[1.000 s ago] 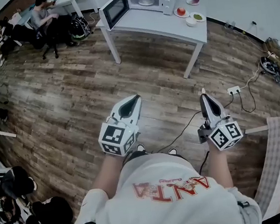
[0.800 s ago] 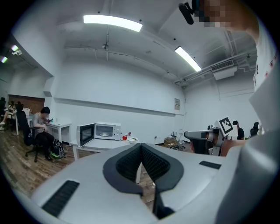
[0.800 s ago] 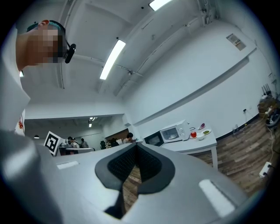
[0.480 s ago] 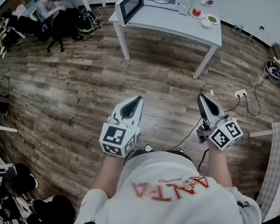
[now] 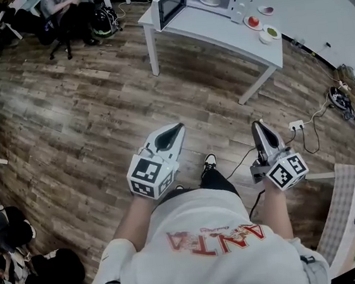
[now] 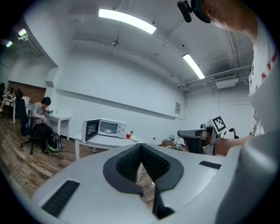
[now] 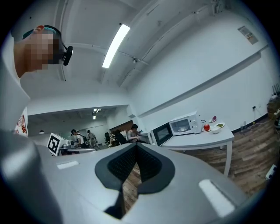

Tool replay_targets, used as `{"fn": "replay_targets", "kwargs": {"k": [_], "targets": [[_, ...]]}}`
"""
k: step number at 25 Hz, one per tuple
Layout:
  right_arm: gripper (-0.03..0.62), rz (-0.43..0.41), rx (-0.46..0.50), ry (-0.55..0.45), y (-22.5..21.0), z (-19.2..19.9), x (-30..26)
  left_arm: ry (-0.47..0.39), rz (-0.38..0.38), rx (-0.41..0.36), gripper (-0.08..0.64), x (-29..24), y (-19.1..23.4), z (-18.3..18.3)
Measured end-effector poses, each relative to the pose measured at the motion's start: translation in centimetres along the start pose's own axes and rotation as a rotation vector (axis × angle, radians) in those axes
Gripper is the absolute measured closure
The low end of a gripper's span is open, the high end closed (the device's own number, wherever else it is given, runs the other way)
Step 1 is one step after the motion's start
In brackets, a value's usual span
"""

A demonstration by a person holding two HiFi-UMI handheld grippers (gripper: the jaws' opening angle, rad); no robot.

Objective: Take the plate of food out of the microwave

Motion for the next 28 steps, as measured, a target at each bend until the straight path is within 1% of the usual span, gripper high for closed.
{"fn": "replay_targets", "kwargs": {"k": [6,10,14,22,28], "targets": [[0.591,-0.072,-0.002,0.023,-2.2,0.2,-5.5,-0.004,-0.052,0.008,0.551,-2.3,3.3,-0.7],[0.591,-0.109,-0.013,0.027,-5.3,-0.4,-9.0,0.003,-0.073,-0.009,0.551,-5.5,4.8,-1.9],[0.591,-0.140,-0.020,0.034,-9.8,-1.7,-12.0,-0.003,-0.107,-0.018,0.551,-10.1,5.9,-3.7],[0.591,-0.158,-0.041,0.034,-20.9,-5.5,-16.6,-0.014,-0.123,-0.017,0.551,-21.6,6.6,-7.1],[0.591,-0.182,-0.073,0.061,-28.0,-6.6,-19.5,0.006,-0.156,-0.028,0.551,-28.5,6.8,-8.4]]}}
Point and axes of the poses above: the fingertips, and each gripper's own axes: x backward along the fingers, y to its left, z out of its underside, the point moved 10 cm from there along x, backward along the fingers, and after that the axes turned 3 degrees about x, right-handed, at the moved point
